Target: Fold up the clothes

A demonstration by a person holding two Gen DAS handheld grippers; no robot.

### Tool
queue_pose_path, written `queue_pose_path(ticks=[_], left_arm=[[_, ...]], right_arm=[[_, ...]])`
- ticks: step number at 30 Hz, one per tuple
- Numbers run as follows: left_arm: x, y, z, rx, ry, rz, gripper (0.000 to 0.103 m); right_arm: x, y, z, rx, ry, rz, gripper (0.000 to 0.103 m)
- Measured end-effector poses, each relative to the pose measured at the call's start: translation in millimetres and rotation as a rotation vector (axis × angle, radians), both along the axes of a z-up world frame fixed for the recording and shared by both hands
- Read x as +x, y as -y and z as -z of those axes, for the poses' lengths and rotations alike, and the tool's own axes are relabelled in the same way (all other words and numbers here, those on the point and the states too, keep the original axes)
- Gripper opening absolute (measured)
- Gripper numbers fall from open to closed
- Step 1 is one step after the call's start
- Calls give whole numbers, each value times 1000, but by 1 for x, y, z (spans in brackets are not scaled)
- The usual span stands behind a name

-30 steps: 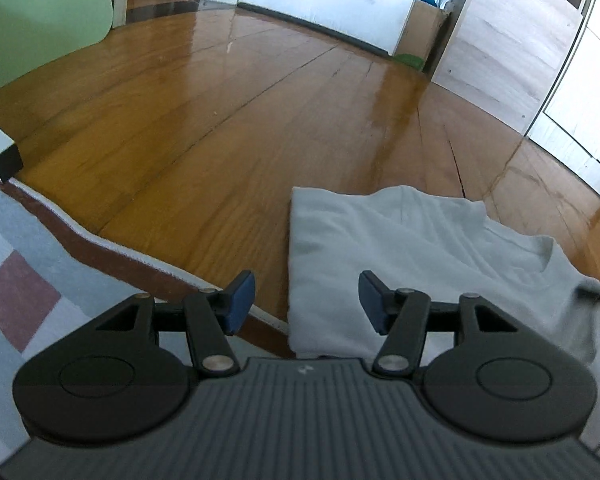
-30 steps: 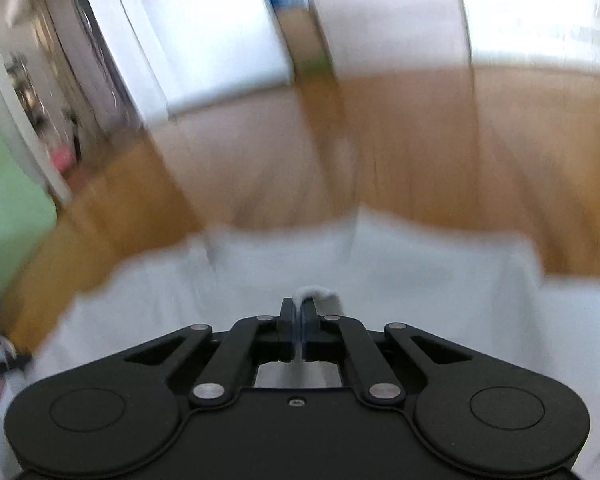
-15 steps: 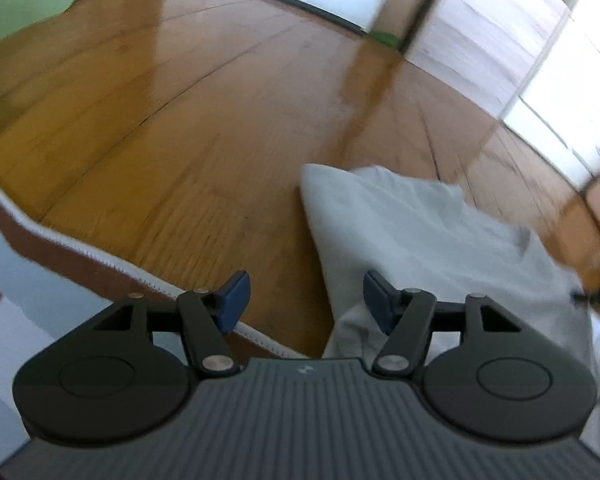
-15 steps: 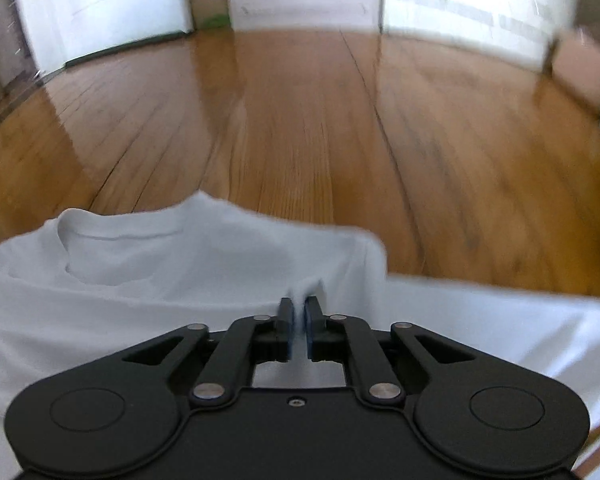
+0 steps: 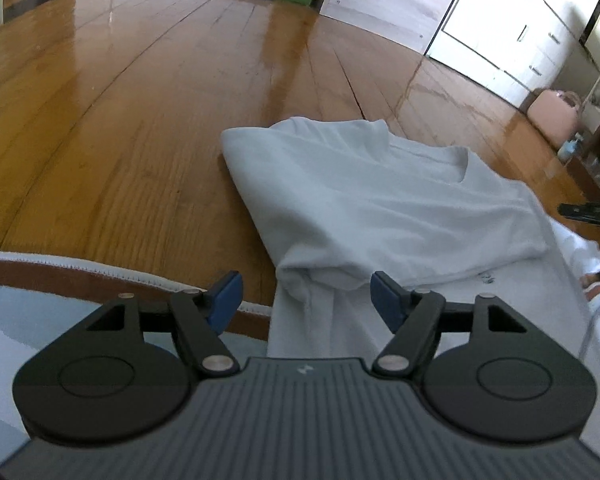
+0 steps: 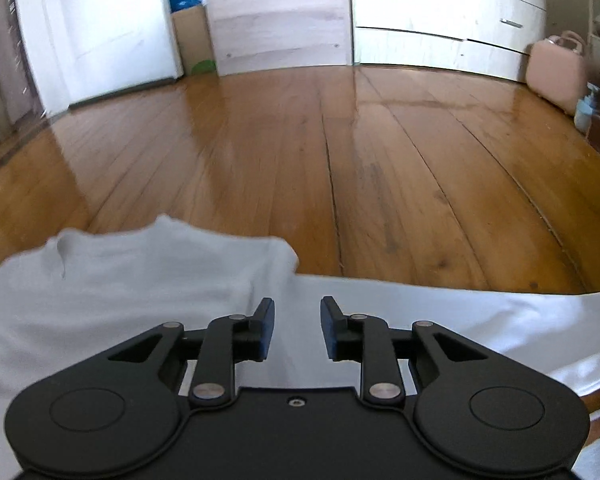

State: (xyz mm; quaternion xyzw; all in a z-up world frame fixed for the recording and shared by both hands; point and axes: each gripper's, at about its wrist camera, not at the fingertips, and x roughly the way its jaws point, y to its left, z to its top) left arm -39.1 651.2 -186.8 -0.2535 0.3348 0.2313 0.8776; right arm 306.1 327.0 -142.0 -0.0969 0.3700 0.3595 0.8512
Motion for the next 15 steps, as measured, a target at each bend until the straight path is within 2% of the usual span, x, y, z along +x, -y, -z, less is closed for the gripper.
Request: queue_pose_path(ticks=[2, 4, 6, 7, 8, 11, 12, 14, 15], left_arm=[[2, 3, 1, 4, 7, -1, 70], [3, 5, 2, 12, 22, -4, 65], [5, 6, 3, 22, 27, 1, 52], [6, 7, 4, 23, 23, 0, 52], [8, 7, 5, 24, 20, -1, 52], [9, 7, 7, 17, 15, -4, 52], [9, 6, 8, 13, 14, -6, 52], [9, 6, 9, 13, 15, -5, 52], [9, 6, 10, 16, 16, -4, 52]], right_arm=[[1, 1, 3, -16, -2, -44, 29], [1, -5, 3, -29, -2, -107, 29], [3, -18, 5, -43, -6, -155, 30], [4, -25, 5, -50, -8, -179, 30], [8, -35, 8, -57, -5, -184, 33], [20, -56, 16, -74, 19, -139, 57], [25, -65, 19, -79, 22, -119, 59], [35, -74, 24, -90, -5, -98, 58], [43, -78, 29, -92, -31, -94, 44]])
